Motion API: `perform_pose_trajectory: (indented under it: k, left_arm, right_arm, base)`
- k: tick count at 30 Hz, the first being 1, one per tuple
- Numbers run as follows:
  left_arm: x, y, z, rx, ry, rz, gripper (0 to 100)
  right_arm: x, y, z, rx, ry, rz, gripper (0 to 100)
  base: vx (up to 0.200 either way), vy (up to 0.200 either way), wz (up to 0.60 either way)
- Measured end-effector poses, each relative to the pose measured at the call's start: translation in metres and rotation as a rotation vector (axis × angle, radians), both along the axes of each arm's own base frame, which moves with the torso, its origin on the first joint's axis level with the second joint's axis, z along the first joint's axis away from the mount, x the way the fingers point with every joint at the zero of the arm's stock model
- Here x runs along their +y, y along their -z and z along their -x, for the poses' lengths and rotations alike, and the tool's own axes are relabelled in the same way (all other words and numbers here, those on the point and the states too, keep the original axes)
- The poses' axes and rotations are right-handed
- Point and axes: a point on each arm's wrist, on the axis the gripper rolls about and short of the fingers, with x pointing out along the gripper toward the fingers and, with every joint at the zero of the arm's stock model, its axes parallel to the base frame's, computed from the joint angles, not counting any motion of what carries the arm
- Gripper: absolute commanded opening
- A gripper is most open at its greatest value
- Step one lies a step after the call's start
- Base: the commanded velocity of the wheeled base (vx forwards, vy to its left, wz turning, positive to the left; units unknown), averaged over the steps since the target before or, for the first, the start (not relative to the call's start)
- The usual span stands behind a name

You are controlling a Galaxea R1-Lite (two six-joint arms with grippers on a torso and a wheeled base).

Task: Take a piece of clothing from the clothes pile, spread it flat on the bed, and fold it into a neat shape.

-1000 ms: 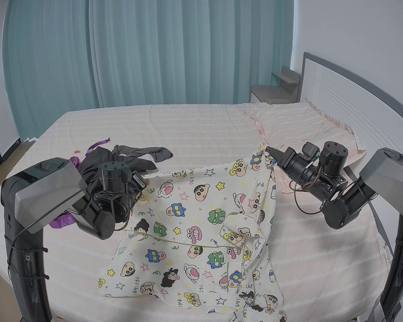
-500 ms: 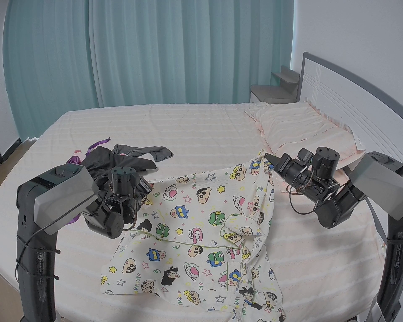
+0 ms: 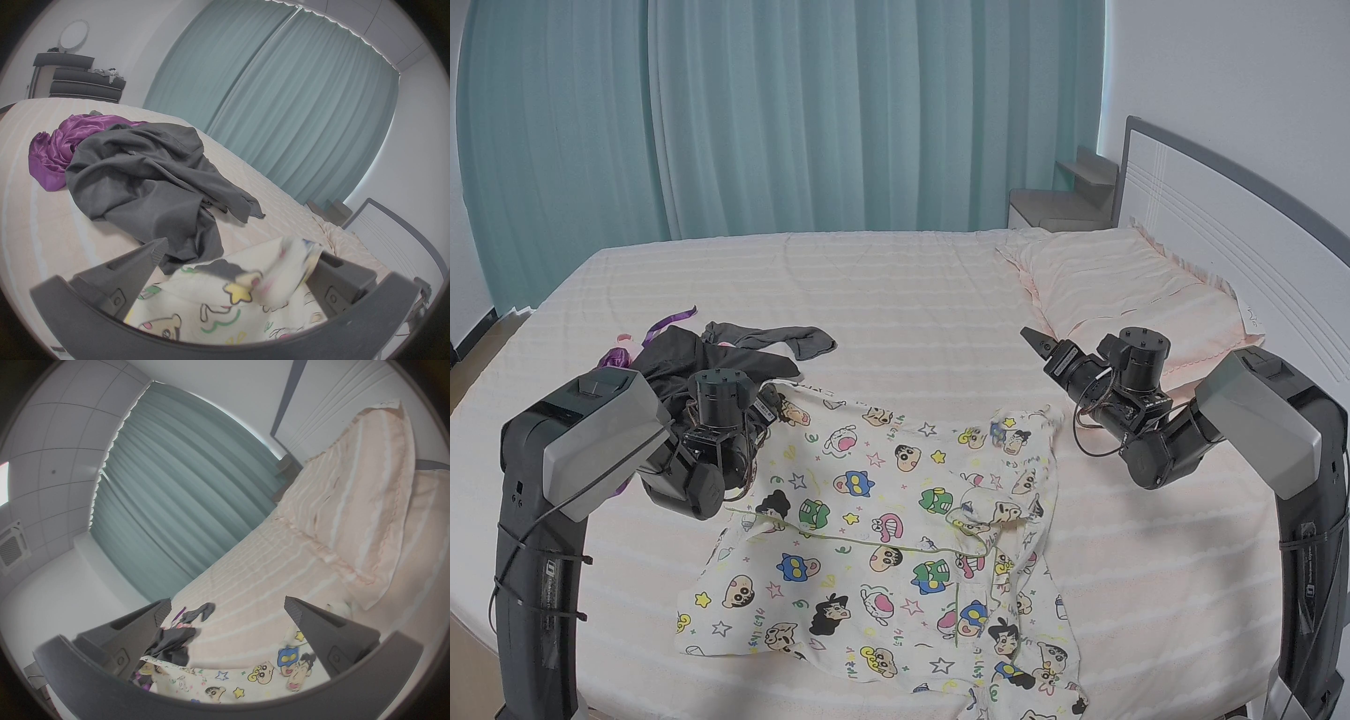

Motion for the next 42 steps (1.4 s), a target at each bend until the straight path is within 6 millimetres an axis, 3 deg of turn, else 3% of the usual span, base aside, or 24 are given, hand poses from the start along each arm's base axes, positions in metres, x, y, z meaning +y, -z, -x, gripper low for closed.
perform_pose_trajectory:
  k: [5, 10, 20, 30, 38, 42]
  left_arm:
    - [0.014, 0.002, -0.006, -0.003, -0.037, -0.002, 100]
    - [0.023, -0.001, -0.008, -0.007, -0.056, -0.002, 100]
    - [0.037, -0.046, 0.007, -0.044, -0.071, 0.022, 100]
    - [0.034, -0.057, 0.082, 0.074, -0.002, 0.136, 100]
    - [0.022, -0.061, 0.150, 0.143, 0.054, 0.258, 100]
    - [0.020, -0.062, 0.171, 0.152, 0.066, 0.284, 100]
  right_arm:
    - [-0.008, 0.008, -0.012, 0.018, 0.063, 0.006, 100]
    - [-0.018, 0.020, -0.008, 0.068, 0.077, 0.021, 100]
    - [-0.028, 0.031, 0.035, 0.207, 0.031, 0.097, 100]
    - [-0.027, 0.047, 0.104, 0.352, -0.091, 0.261, 100]
    - [0.000, 0.057, 0.148, 0.418, -0.230, 0.364, 100]
    - [0.012, 0.063, 0.162, 0.442, -0.274, 0.400, 100]
  base:
    - [0.000, 0.000, 0.00]
    - [0.000, 0.000, 0.00]
    - [0.000, 0.000, 0.00]
    - [0.000, 0.000, 0.00]
    - [0.000, 0.000, 0.00]
    - [0.000, 0.000, 0.00]
